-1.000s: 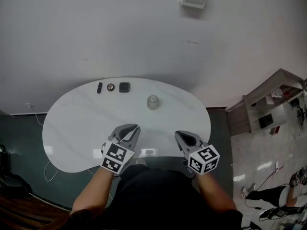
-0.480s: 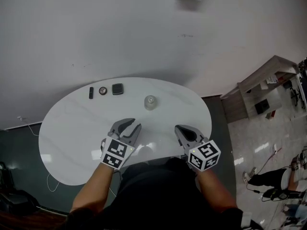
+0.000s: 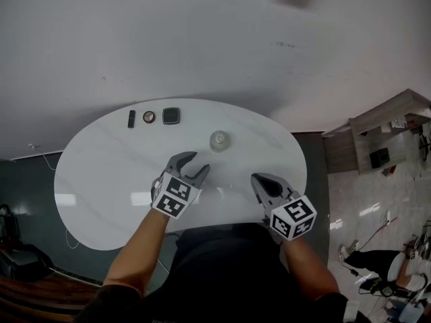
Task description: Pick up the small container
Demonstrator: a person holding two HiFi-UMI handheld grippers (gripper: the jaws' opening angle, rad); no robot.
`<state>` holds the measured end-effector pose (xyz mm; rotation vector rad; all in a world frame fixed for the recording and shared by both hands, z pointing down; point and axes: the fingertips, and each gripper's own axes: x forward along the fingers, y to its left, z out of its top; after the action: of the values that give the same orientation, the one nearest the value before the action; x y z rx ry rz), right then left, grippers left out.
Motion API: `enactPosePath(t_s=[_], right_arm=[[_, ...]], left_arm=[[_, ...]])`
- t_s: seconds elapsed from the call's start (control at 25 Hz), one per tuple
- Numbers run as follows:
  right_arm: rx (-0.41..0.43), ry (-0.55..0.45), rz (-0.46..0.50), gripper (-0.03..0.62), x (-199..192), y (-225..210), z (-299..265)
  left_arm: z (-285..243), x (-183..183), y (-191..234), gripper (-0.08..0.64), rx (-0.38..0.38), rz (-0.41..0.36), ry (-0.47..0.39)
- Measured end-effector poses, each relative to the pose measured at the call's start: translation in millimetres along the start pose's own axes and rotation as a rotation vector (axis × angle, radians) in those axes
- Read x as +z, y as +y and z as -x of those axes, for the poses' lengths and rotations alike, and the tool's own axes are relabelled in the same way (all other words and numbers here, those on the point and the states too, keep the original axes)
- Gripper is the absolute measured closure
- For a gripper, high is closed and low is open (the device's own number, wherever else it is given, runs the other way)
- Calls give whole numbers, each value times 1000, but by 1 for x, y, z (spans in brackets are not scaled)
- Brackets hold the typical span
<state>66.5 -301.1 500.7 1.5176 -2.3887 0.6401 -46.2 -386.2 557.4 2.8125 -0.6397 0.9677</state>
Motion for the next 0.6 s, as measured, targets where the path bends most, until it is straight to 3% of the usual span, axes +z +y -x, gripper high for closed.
enactPosePath(t_s=[0.2, 0.36, 0.6], right_arm=[[14, 30, -18, 598, -10, -16, 0], [17, 49, -26, 598, -14, -30, 3], [17, 66, -33, 598, -18, -45, 10]], left_arm=[[-45, -9, 10, 332, 24, -4, 20], [-79, -19, 12, 253, 29, -24, 62], [-121, -25, 20, 232, 28, -1, 89]])
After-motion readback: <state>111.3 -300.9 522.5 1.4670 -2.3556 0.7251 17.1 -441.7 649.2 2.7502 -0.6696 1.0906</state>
